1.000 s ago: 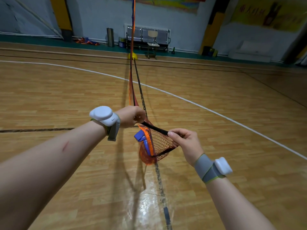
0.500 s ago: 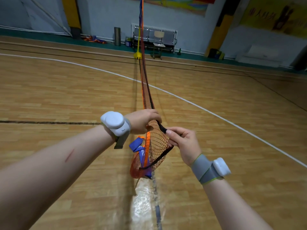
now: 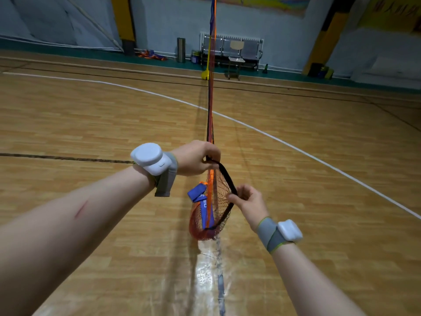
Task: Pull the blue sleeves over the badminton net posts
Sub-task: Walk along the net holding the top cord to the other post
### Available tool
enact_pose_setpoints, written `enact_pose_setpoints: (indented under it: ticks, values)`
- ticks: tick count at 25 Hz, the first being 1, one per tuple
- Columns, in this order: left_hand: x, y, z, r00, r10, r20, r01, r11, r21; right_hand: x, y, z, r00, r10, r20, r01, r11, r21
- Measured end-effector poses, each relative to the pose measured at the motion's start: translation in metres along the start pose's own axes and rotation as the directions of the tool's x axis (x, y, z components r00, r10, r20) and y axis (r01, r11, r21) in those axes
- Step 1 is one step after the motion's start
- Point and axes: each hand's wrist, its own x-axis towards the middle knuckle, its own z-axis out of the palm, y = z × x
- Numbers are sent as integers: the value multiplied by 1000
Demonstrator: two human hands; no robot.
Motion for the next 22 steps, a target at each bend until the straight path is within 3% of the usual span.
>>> enact_pose_setpoints:
  ticks: [5,11,17,22]
  values:
    - [-16,-5,-15,997,-77,-31,77,997,26,-20,9,-8,1000,16,-7,-16,1000,4]
    - [-30,-22,-7,984,-141,109,119,975,188,-56,-35,-2,992,-115,-50,120,984,128]
    - [-44,-11,3,988,-58,147,42,993,109,-88,-68,25,988,-143,-54,150,980,134]
    - [-62,17,11,981,147,130,-151,988,20,-108,-69,32,982,-165,-90,174,979,104]
